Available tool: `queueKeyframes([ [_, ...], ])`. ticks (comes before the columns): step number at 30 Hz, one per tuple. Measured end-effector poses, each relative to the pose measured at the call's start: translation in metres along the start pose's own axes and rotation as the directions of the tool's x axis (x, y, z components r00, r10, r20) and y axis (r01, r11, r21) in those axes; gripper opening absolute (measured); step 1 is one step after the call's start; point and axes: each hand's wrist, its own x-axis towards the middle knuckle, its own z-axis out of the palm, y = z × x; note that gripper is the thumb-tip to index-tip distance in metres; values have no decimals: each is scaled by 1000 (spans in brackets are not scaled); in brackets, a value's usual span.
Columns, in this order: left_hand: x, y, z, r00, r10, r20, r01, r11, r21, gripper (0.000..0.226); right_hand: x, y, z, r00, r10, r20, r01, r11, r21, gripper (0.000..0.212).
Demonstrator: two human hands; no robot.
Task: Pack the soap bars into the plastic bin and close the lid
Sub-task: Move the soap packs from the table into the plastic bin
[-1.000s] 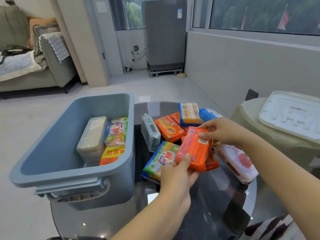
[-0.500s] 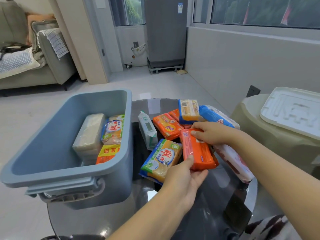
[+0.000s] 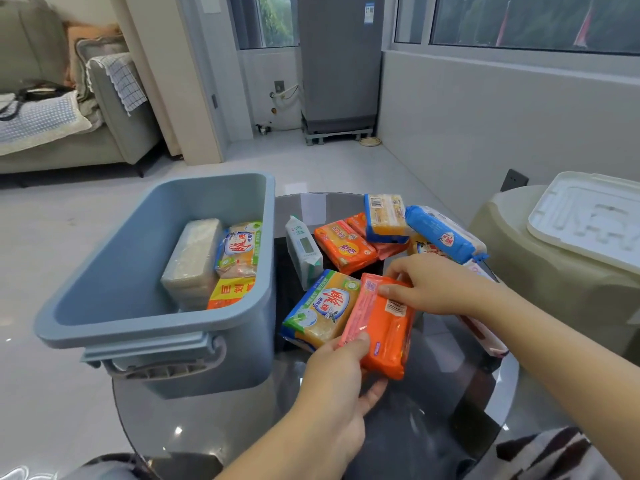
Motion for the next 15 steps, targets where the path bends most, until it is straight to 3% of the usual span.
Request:
queueKeyframes([
  [5,-4,-3,-4,997,23,72,-22,1000,-15,22,-9,-8,5,992,96,-78,-76,970,229,39],
  [9,-9,3,-7,989,74,129,-60,993,-102,27,-21,-9,5,988,110,-107,-53,898,437,35],
  [11,-11,8,-9,981,113,159,-95,989,-114,31,-29,-6,2,972,181,-148,-48,773,632,27],
  [13,-15,16,-10,968,159,196,-142,985,-102,34,-34,-2,-5,957,251,-147,-14,543,840,30],
  [15,-21,25,-10,945,214,248,-198,976,-86,33,-37,1,-13,959,250,-132,32,366,930,31],
])
